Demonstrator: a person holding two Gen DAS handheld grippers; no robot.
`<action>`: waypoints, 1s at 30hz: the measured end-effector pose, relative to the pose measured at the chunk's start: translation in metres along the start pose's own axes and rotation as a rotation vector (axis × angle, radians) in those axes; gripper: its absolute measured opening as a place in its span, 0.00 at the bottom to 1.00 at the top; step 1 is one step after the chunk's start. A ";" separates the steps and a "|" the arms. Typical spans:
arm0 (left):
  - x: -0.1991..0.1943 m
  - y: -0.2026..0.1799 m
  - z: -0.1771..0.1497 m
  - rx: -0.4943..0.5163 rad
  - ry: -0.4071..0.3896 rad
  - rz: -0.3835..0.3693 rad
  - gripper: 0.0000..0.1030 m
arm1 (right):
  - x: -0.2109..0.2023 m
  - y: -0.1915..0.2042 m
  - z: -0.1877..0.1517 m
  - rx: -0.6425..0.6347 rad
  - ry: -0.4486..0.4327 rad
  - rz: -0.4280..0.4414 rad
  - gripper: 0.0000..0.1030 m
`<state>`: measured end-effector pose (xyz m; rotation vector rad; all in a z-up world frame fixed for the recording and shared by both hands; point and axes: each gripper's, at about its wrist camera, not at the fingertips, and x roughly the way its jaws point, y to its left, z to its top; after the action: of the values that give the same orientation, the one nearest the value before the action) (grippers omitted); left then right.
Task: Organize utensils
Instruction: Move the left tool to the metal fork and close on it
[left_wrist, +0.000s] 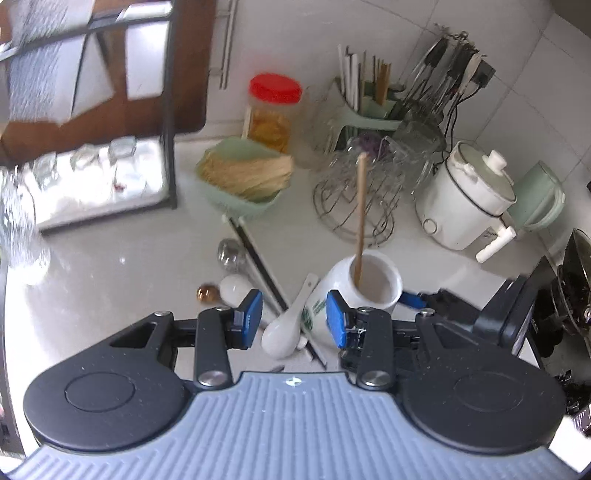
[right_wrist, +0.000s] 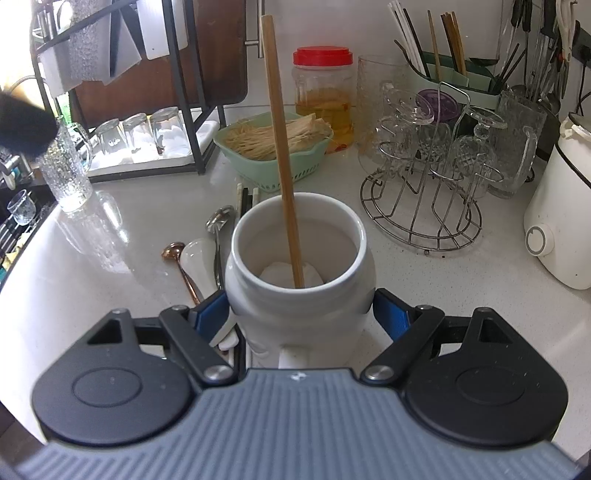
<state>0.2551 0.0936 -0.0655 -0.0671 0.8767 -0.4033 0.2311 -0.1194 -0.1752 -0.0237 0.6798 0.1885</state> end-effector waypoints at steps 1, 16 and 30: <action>0.002 0.004 -0.006 -0.001 0.006 0.008 0.42 | 0.000 0.000 0.000 0.004 -0.001 -0.001 0.85; 0.026 0.014 -0.090 -0.099 0.045 0.086 0.42 | -0.004 -0.012 -0.002 -0.059 0.036 0.051 0.84; 0.035 0.082 -0.148 -0.567 -0.026 0.200 0.42 | -0.006 -0.016 -0.002 -0.106 0.055 0.092 0.85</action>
<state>0.1888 0.1718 -0.2043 -0.5014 0.9407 0.0423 0.2281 -0.1365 -0.1732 -0.0995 0.7257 0.3129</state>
